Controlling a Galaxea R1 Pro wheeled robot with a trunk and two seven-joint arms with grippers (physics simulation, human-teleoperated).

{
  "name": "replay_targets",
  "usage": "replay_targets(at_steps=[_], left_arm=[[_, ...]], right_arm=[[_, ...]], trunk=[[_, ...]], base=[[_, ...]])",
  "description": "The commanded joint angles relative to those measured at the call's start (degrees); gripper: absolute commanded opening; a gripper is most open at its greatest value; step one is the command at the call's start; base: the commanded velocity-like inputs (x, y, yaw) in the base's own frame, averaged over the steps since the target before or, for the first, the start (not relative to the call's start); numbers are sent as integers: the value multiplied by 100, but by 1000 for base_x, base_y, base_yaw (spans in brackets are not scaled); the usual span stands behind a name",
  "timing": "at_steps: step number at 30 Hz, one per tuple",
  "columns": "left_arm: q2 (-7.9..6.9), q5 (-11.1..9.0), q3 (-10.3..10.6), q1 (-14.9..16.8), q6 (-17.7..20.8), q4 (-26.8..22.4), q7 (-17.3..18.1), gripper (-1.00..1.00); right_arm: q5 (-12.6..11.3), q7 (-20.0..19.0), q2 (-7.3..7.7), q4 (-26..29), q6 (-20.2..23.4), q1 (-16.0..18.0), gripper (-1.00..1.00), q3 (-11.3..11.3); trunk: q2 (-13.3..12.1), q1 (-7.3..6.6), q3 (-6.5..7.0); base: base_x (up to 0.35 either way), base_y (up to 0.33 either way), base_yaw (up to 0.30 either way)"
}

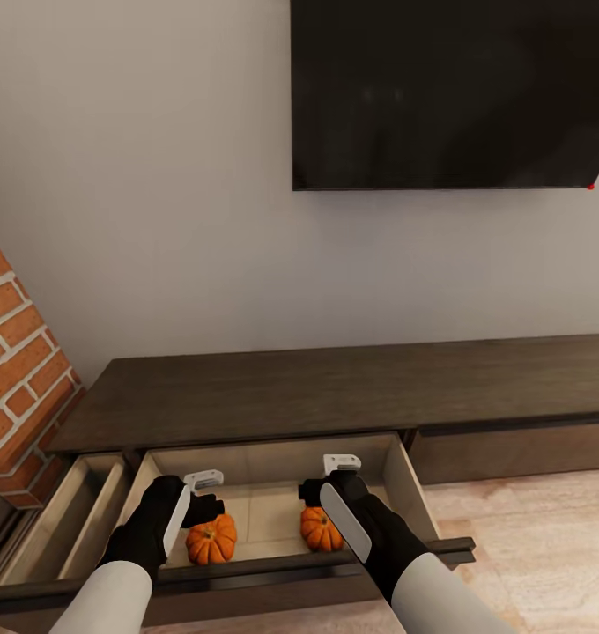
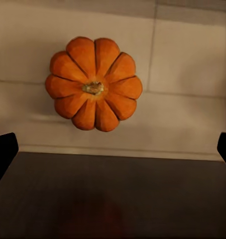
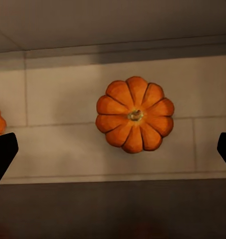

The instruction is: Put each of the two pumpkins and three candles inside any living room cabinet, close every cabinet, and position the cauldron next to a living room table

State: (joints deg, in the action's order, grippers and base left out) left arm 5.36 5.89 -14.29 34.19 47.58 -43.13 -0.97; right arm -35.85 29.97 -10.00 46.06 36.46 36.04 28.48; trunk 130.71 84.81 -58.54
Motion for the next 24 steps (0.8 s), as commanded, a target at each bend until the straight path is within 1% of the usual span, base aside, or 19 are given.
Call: replay_targets(at_steps=[1, 11, 17, 24], left_arm=[[0, 0, -1, 0, 2, -1, 0, 100], [0, 0, -4, 0, 23, -2, 0, 100], [-5, -7, -9, 0, 23, -2, 4, 100], [-10, -8, -12, 8, 109, -7, 9, 100]], right_arm=[[-1, 0, 0, 0, -3, 0, 100, 0], [-10, 0, 0, 0, -1, 0, 100, 0], [-10, 0, 0, 0, 1, 0, 100, 0], [-10, 0, 0, -2, -3, 0, 100, 0]], trunk=[[-42, -22, 18], [-443, -242, 198], [-683, -374, 306], [-964, -528, 431]], base=[[0, 0, 0], [-1, 0, 0], [-183, 0, 0], [-36, 0, 0]])
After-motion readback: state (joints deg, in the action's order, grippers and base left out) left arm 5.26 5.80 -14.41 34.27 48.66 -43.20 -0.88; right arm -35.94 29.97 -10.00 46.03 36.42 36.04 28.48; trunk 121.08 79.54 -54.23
